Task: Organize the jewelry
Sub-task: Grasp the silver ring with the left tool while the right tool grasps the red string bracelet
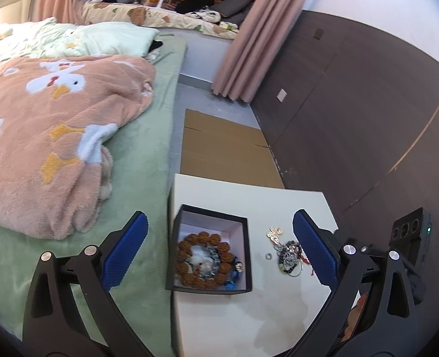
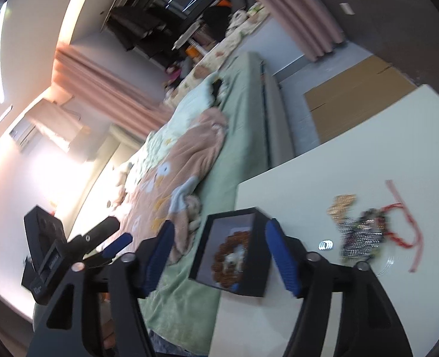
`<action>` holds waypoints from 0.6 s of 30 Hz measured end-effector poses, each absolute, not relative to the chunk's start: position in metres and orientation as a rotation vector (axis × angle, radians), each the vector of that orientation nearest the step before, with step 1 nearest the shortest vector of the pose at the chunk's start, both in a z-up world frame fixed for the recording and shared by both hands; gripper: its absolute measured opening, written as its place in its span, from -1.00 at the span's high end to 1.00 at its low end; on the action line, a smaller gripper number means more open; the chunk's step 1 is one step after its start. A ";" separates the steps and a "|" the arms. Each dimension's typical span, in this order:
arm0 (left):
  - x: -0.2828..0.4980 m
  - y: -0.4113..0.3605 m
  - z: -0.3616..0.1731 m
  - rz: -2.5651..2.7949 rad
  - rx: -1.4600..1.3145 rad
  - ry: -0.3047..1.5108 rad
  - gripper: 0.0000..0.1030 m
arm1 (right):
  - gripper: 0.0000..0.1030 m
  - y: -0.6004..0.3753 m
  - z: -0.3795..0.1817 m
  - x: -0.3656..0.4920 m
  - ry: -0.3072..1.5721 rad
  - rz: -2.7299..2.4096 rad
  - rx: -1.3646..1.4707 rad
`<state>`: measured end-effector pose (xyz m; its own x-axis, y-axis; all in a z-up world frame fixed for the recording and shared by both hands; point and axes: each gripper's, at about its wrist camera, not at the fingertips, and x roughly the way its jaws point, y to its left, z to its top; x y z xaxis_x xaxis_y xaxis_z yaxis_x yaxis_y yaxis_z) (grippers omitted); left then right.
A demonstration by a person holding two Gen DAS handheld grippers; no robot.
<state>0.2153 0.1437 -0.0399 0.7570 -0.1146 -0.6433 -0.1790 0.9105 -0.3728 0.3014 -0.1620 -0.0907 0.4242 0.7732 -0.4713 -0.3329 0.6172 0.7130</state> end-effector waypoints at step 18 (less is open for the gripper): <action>0.252 0.057 -0.057 -0.063 -0.309 0.792 -0.89 | -0.64 -0.246 -0.108 0.310 0.943 0.526 0.533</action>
